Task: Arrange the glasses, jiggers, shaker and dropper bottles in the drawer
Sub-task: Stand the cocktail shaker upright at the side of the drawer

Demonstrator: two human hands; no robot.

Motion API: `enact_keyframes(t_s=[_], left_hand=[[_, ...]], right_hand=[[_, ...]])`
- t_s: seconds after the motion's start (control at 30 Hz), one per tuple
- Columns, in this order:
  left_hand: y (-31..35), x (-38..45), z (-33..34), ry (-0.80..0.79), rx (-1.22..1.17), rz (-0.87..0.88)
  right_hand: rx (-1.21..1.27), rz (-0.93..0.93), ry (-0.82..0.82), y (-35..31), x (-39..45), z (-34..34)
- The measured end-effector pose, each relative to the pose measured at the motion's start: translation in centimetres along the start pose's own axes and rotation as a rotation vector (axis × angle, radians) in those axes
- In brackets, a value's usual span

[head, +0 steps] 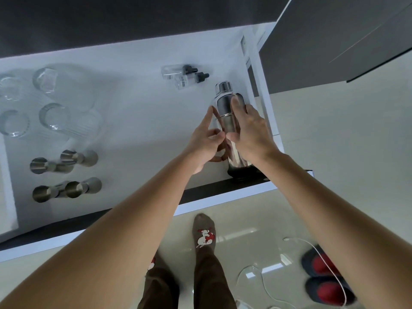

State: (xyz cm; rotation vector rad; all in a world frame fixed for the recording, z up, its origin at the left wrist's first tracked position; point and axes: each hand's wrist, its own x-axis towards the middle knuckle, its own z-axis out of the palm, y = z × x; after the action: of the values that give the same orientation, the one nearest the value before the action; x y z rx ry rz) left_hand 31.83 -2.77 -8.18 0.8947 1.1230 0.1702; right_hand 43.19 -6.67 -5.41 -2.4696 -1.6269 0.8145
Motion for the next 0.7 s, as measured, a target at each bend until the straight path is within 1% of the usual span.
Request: enact_keyframes(t_s=[0.23, 0.3, 0.33, 0.37, 0.43, 0.5, 0.53, 0.6, 0.63, 0.7], left_hand=[[-0.1, 0.3, 0.0, 0.005, -0.046, 0.001], [-0.2, 0.3, -0.2, 0.018, -0.006, 0.015], [-0.2, 0.4, -0.4, 0.046, 0.063, 0.044], [-0.1, 0.6, -0.7, 0.098, 0.166, 0.088], [0.3, 1.4, -2.0, 0.23, 0.397, 0.182], [1.0, 2.5, -4.1, 0.348, 0.582, 0.263], [1.5, 3.2, -5.3, 0.394, 0.665, 0.297], [3.0, 4.8, -7.6, 0.447, 0.848, 0.358], [3.8, 5.5, -8.6, 0.437, 0.944, 0.385], [5.1, 6.9, -10.1, 0.356, 1.122, 0.42]], right_hand=[[0.062, 0.021, -0.03, 1.5, 0.0, 0.2], [0.064, 0.042, -0.046, 1.4, 0.1, 0.3], [0.061, 0.031, -0.018, 1.1, 0.1, 0.1], [0.06, -0.009, 0.043, 0.7, 0.1, -0.1], [0.095, -0.126, 0.203, -0.4, 0.4, -0.5], [0.129, -0.204, 0.279, -2.0, 1.6, -1.0], [0.115, -0.229, 0.277, -2.9, 2.6, -1.0], [0.023, -0.254, 0.22, -4.6, 5.0, -1.0], [-0.019, -0.251, 0.175, -5.4, 6.5, -0.9], [-0.085, -0.236, 0.097, -6.8, 9.2, -0.3]])
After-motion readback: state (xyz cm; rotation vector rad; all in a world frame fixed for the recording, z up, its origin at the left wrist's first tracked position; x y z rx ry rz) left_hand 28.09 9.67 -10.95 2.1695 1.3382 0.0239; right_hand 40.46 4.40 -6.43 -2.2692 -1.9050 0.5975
